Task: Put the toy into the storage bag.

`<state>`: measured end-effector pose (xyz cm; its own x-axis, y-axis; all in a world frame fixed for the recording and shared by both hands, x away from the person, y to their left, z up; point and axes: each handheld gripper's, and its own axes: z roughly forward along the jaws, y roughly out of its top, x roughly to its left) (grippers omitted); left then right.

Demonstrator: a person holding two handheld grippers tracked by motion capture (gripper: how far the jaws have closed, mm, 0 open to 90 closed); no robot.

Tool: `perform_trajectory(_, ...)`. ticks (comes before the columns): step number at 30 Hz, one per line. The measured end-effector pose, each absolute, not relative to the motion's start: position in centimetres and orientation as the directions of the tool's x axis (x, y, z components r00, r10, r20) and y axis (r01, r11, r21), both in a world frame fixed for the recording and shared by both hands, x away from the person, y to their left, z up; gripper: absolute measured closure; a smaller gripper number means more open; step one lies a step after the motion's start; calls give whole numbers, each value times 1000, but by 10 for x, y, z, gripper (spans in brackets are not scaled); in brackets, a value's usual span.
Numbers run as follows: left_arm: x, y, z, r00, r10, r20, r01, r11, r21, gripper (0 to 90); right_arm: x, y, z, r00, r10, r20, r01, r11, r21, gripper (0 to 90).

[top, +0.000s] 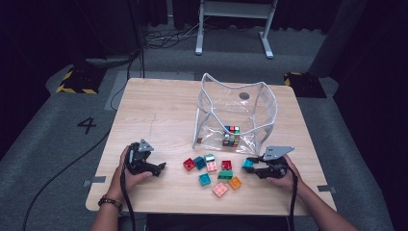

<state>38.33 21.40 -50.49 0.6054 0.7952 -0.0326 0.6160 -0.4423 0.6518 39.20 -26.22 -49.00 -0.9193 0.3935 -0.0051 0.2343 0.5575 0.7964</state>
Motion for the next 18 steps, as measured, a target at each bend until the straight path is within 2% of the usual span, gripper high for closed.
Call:
perform_trajectory(10, 383, 214, -505, 606, 795, -31, 615, -443, 652, 3, 386, -294, -461, -904, 428, -15, 213, 479, 852, 594)
perform_trajectory(18, 383, 214, -505, 606, 795, -32, 616, -443, 652, 3, 386, -310, -438, -897, 440, -46, 183, 464, 867, 594)
